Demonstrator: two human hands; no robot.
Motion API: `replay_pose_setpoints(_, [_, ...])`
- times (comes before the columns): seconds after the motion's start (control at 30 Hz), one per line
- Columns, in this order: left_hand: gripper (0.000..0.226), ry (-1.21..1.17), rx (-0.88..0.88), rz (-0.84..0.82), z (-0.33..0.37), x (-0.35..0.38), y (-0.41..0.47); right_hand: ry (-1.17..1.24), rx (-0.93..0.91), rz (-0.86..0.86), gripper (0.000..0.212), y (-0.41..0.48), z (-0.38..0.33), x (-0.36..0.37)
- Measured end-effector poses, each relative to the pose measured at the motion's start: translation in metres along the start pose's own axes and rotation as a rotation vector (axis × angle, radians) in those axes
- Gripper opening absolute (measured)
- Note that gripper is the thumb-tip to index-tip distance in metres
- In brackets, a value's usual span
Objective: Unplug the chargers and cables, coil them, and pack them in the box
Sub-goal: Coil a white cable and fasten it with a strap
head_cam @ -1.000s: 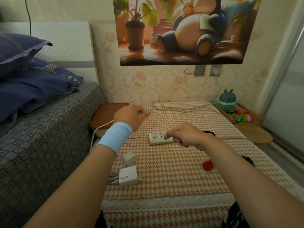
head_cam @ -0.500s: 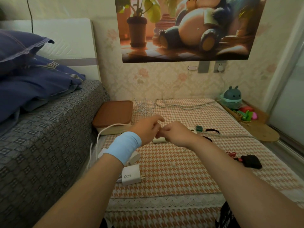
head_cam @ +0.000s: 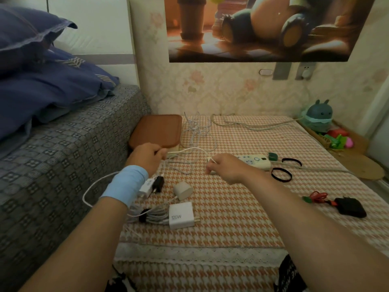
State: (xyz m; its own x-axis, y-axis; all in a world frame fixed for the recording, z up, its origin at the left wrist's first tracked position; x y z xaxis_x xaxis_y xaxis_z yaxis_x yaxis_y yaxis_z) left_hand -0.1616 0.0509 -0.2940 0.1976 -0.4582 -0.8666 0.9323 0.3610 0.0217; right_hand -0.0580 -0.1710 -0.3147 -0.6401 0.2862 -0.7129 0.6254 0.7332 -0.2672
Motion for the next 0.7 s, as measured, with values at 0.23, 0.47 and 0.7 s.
replay_pose_setpoints(0.23, [0.032,-0.116,-0.130,-0.293,-0.014,0.027,0.011,-0.337,-0.096,-0.215,0.043,0.043,-0.026,0.058])
replay_pose_setpoints(0.47, [0.025,-0.107,-0.129,-0.360,-0.014,0.029,0.015,-0.536,-0.109,-0.253,0.061,0.053,-0.021,0.072])
replay_pose_setpoints(0.7, [0.024,-0.002,0.020,-0.431,0.018,0.029,0.011,-0.442,0.024,-0.230,0.058,0.032,0.008,0.045])
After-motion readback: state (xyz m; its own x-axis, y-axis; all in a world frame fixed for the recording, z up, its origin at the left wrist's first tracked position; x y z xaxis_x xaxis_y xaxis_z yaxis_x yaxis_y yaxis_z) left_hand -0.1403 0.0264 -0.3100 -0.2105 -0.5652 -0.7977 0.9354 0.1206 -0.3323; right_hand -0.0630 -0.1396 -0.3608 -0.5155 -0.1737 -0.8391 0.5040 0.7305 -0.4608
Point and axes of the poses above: each hand's wrist, its own y-axis towards the middle knuckle, its own x-axis out of the palm, z = x × y, the point moved 2 cm from there along y, towards the middle knuckle, and after that the axes turned 14 degrees about -z, right-handed, at the moved point
